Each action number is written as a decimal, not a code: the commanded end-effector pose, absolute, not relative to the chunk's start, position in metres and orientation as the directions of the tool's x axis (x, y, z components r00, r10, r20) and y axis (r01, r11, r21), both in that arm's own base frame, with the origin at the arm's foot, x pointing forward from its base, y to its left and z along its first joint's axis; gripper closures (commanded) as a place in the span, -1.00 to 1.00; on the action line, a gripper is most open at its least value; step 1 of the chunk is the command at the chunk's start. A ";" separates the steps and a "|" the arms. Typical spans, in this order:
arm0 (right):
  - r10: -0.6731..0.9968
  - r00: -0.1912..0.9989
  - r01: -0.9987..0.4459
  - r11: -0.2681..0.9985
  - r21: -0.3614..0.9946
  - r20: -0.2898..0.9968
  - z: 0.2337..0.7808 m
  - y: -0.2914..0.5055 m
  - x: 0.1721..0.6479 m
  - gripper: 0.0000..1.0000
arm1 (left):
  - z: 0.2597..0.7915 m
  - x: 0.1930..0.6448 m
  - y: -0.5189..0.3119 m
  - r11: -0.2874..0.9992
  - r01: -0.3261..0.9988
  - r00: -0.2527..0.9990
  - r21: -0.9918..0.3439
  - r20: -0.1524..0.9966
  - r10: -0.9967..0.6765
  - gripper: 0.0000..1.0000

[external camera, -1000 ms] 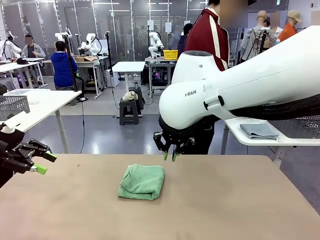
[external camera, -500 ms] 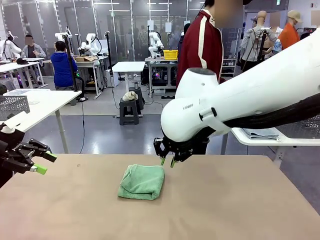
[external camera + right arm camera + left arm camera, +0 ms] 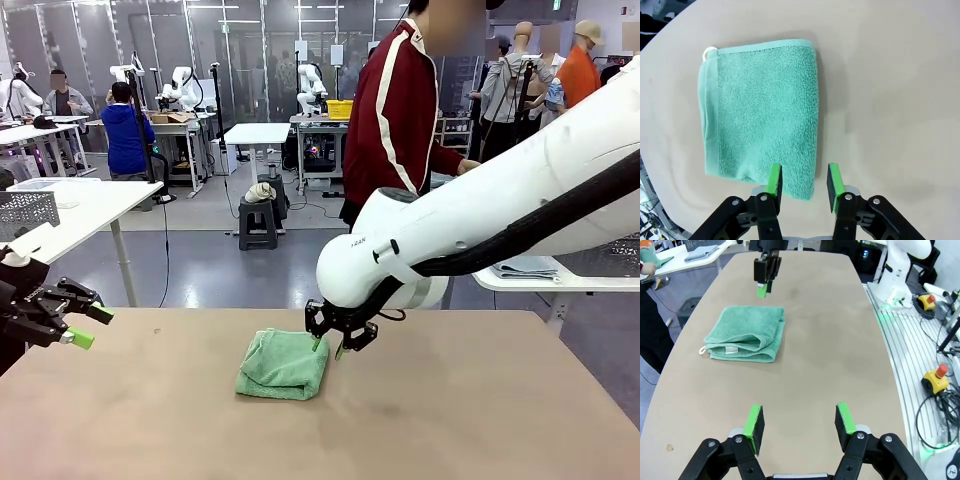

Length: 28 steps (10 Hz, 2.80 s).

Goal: Fold the towels and place them in the basket.
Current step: Place the folded Towel with hook on the right side of the table.

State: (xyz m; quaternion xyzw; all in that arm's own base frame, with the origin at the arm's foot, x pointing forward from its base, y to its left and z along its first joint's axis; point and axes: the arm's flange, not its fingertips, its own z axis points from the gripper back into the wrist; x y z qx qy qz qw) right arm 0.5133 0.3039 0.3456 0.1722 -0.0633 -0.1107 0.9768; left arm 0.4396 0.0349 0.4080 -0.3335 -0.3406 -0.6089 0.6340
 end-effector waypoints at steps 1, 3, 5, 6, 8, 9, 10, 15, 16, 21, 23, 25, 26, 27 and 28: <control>-0.225 0.972 0.182 0.900 0.395 0.067 0.333 0.306 0.529 0.06 | 0.410 0.437 0.034 0.039 0.999 0.027 -0.008 0.846 -0.532 -0.46; -0.233 0.971 0.193 0.901 0.389 0.058 0.322 0.306 0.536 0.06 | 0.410 0.437 0.034 0.039 0.999 0.027 -0.008 0.846 -0.532 -0.46; -0.228 0.973 0.196 0.901 0.388 0.037 0.311 0.305 0.539 0.06 | 0.410 0.437 0.034 0.039 0.999 0.027 -0.008 0.846 -0.532 -0.46; -0.221 0.974 0.188 0.902 0.389 0.042 0.308 0.305 0.540 0.06 | 0.410 0.437 0.034 0.039 0.999 0.027 -0.008 0.846 -0.532 -0.46; -0.195 0.978 0.148 0.906 0.396 0.080 0.302 0.309 0.541 0.06 | 0.410 0.437 0.034 0.039 0.999 0.027 -0.008 0.846 -0.532 -0.46; -0.191 0.978 0.141 0.906 0.399 0.088 0.300 0.308 0.543 0.06 | 0.410 0.437 0.034 0.039 0.999 0.027 -0.008 0.846 -0.532 -0.46; -0.176 0.980 0.125 0.905 0.407 0.092 0.298 0.309 0.543 0.13 | 0.410 0.437 0.034 0.039 0.999 0.027 -0.008 0.846 -0.532 -0.46; -0.151 0.980 0.086 0.907 0.413 0.127 0.296 0.312 0.543 1.00 | 0.410 0.437 0.034 0.039 0.999 0.027 -0.008 0.846 -0.532 -0.46; -0.143 0.981 0.079 0.909 0.409 0.128 0.296 0.311 0.543 1.00 | 0.410 0.437 0.034 0.039 0.999 0.027 -0.008 0.846 -0.532 -0.46; -0.112 0.978 0.046 0.938 0.343 0.173 0.329 0.194 0.556 1.00 | 0.410 0.437 0.034 0.039 0.999 0.027 -0.008 0.846 -0.532 -0.46; -0.103 0.978 0.044 0.952 0.303 0.183 0.345 0.126 0.557 1.00 | 0.410 0.437 0.034 0.039 0.999 0.027 -0.008 0.846 -0.532 -0.46; -0.104 0.977 0.052 0.963 0.265 0.186 0.352 0.063 0.556 1.00 | 0.410 0.437 0.034 0.039 0.999 0.027 -0.008 0.846 -0.532 -0.46; -0.090 0.978 0.041 0.967 0.250 0.188 0.355 0.036 0.555 1.00 | 0.410 0.437 0.034 0.039 0.999 0.027 -0.008 0.846 -0.532 -0.46; -0.075 0.978 0.027 0.971 0.236 0.196 0.355 0.021 0.557 1.00 | 0.410 0.437 0.034 0.039 0.999 0.027 -0.008 0.846 -0.532 -0.46; -0.127 0.974 0.076 0.963 0.258 0.186 0.355 0.049 0.561 1.00 | 0.410 0.437 0.034 0.039 0.999 0.027 -0.008 0.846 -0.532 -0.46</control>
